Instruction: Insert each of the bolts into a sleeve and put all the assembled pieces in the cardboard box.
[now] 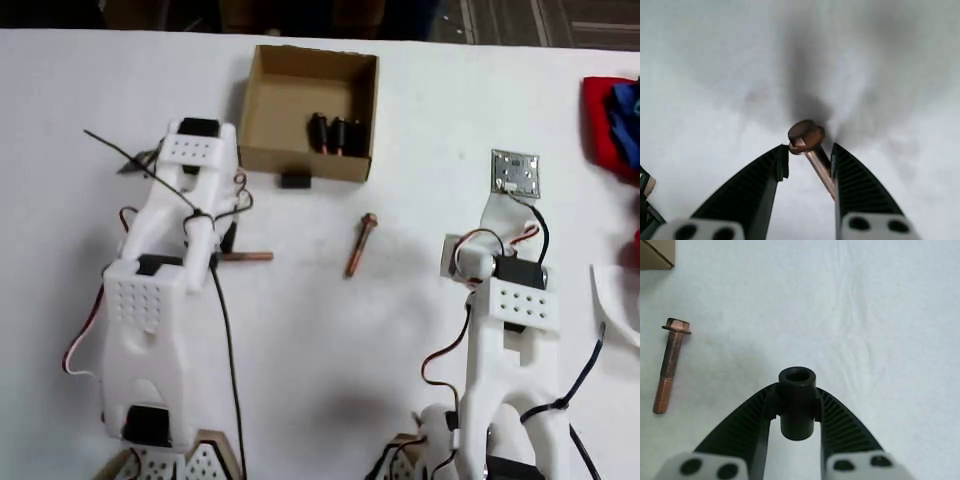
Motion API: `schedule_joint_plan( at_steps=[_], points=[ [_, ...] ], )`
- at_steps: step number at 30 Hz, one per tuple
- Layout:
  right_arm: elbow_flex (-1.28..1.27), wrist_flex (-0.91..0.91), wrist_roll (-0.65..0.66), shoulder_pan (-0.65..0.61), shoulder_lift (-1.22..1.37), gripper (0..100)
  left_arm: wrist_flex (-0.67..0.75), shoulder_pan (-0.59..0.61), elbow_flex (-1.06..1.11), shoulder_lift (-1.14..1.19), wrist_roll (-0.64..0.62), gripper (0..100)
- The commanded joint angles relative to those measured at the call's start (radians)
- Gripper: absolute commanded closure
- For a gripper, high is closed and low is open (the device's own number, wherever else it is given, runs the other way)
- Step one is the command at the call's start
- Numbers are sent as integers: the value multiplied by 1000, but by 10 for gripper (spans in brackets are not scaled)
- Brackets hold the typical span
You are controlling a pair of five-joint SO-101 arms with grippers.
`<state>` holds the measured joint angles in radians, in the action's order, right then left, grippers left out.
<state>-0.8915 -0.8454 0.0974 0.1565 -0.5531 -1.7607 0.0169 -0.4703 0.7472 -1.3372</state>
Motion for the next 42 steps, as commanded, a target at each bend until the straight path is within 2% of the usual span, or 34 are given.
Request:
schedule_joint_plan(
  at_steps=[1,10,14,16,22,26,33,37,42],
  points=[
    [6,16,-8,2,-42,978,12,-18,2,0,-6,847],
    [6,16,-8,5,-42,978,5,-115,-15,183,0,846],
    [6,16,-8,5,-42,978,-20,-115,-64,190,23,846],
    [6,16,-8,7,-42,978,-20,-112,-68,187,143,846],
    [6,16,-8,7,-42,978,-20,-109,-68,189,683,849],
    [6,16,-8,7,-42,978,-17,-106,-68,193,994,846],
    [6,16,-8,7,-44,978,-17,-104,-70,193,1453,849],
    [6,16,-8,7,-42,978,-15,-104,-137,195,1588,849],
    [6,16,-8,7,-42,978,32,-69,-341,198,1527,849]
  ],
)
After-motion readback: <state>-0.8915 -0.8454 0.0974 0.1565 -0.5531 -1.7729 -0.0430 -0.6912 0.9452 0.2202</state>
